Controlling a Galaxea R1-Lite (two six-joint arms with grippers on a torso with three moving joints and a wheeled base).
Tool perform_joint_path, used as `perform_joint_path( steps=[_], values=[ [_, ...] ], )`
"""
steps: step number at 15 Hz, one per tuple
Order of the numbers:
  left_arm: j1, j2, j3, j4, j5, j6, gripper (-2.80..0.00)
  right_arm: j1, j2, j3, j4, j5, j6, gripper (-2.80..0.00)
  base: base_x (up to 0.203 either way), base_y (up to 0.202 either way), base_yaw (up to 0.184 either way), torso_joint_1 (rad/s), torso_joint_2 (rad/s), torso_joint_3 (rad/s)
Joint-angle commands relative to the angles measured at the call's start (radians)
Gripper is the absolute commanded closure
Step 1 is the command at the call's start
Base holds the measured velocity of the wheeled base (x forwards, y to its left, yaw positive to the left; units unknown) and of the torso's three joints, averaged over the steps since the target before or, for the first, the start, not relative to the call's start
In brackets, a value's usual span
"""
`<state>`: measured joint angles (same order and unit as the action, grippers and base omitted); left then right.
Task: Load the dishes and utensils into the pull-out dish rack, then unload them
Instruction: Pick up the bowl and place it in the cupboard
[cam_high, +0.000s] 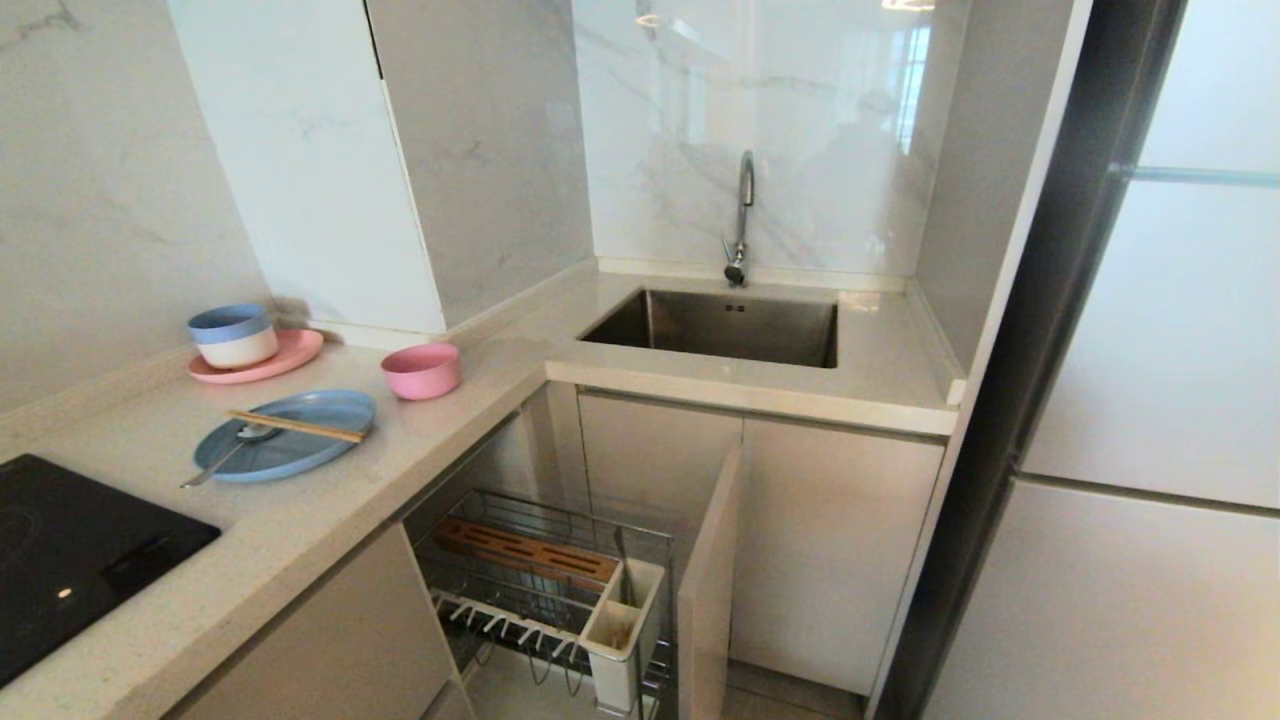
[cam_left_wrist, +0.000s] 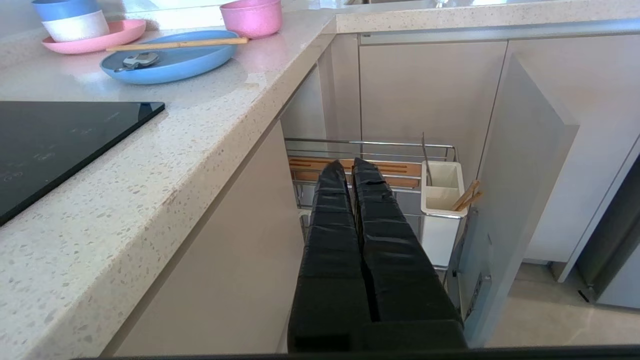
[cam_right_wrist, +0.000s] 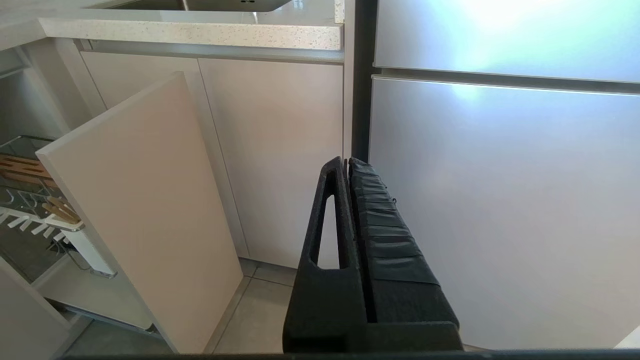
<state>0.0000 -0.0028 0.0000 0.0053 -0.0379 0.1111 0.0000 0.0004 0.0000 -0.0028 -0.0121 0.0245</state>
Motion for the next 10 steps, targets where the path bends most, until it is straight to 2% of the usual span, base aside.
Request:
perform_joint_path(
  steps=[1,4,10],
  values=[
    [0.000,0.000,0.000,-0.001,0.000,-0.005,0.00,0.000,0.001,0.000,0.000,0.000,0.000,0.00,0.000,0.000,0.000,0.000,0.00,0.000],
    [0.000,0.000,0.000,-0.005,0.019,-0.091,0.00,0.000,0.001,0.000,0.000,0.000,0.000,0.00,0.000,0.000,0.000,0.000,0.00,0.000],
    [0.000,0.000,0.000,-0.005,0.019,-0.091,0.00,0.000,0.001,0.000,0.000,0.000,0.000,0.00,0.000,0.000,0.000,0.000,0.00,0.000]
  ],
)
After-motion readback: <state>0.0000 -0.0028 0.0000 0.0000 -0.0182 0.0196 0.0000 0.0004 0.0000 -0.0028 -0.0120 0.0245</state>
